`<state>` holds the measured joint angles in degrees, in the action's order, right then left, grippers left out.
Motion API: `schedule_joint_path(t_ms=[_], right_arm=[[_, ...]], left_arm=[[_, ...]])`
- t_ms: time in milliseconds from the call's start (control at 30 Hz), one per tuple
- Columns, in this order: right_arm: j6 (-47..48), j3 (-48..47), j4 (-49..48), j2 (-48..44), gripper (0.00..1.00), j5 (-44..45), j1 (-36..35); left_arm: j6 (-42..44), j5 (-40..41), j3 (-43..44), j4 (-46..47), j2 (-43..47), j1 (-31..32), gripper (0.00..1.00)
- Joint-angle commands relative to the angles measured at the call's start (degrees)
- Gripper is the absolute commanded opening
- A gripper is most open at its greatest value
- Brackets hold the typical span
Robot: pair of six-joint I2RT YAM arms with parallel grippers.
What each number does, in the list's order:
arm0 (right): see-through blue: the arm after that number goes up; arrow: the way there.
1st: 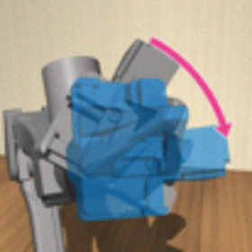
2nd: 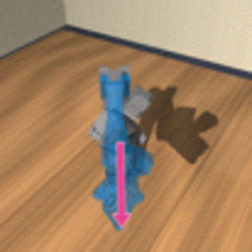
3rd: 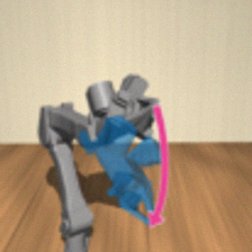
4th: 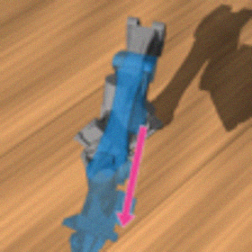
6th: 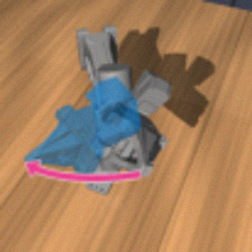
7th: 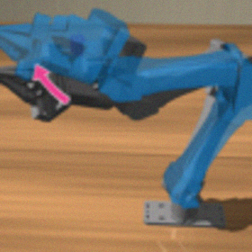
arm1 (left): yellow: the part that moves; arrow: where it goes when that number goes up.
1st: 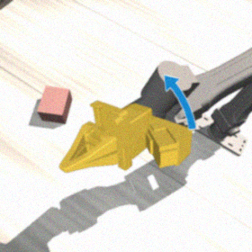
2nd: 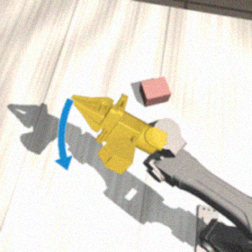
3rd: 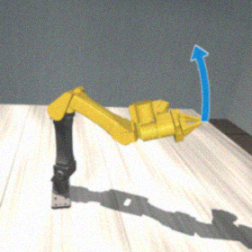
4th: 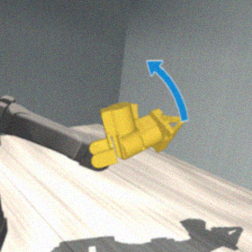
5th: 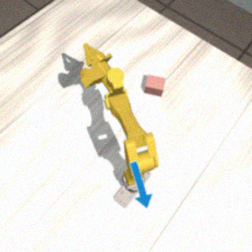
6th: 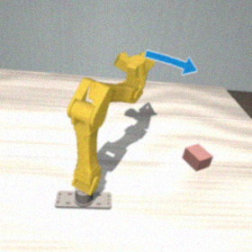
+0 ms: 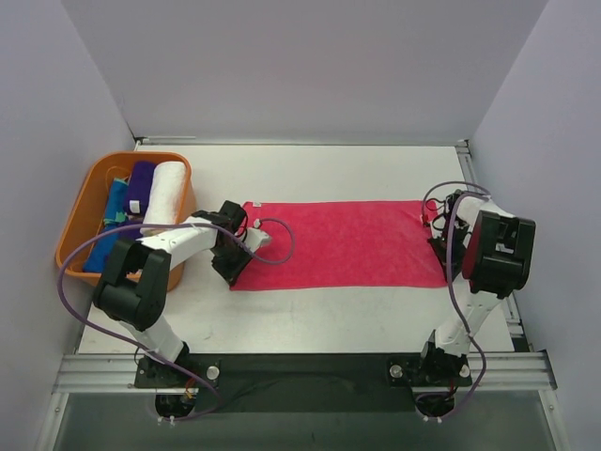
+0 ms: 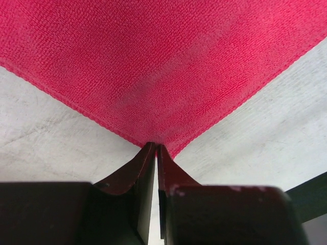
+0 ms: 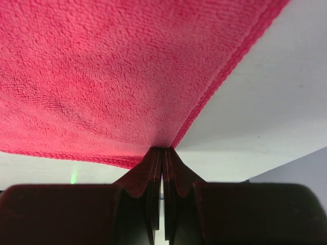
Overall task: Roll the towels
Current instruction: Flatten the towel
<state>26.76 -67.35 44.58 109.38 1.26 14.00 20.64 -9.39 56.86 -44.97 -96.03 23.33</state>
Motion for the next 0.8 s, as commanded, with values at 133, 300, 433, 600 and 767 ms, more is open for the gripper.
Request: schedule_joint_path(t_ms=[133,300,433,600,767], right_arm=[[3.3,-0.4,0.2,1.5,0.0,8.2,-2.5],[4.7,0.3,0.2,1.4,0.0,9.2,-3.5],[4.7,1.0,0.7,-0.1,0.0,7.1,-4.9],[2.1,-7.4,6.6,-3.3,0.14,-1.8,-4.7],[-0.6,-19.9,11.5,-5.1,0.43,-11.5,-3.2]], left_arm=[[2.8,4.9,-3.1,-2.7,0.4,0.0,0.16],[3.0,4.9,-4.0,-4.0,1.4,0.0,0.15],[3.5,4.2,-3.3,-4.7,1.6,0.0,0.15],[4.9,-1.7,5.5,-8.0,3.2,-0.1,0.36],[5.5,-6.1,17.2,-10.3,3.0,-1.3,0.56]])
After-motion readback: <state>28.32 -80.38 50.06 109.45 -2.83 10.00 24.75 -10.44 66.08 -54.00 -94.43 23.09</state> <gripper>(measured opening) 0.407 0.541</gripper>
